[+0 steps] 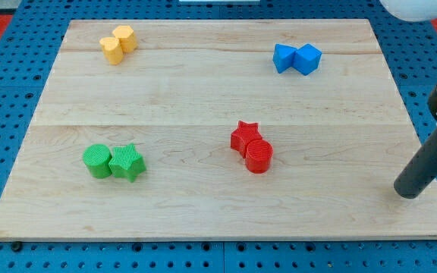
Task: Push the green blocks to the right
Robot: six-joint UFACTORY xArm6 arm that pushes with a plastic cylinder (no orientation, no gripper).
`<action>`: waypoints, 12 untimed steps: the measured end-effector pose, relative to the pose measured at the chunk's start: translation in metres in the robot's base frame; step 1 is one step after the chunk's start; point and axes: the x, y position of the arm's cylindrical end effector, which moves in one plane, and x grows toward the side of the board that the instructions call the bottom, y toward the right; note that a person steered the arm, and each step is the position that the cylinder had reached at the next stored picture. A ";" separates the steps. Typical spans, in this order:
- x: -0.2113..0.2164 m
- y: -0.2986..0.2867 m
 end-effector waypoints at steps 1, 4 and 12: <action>0.022 -0.040; 0.029 -0.093; -0.057 -0.378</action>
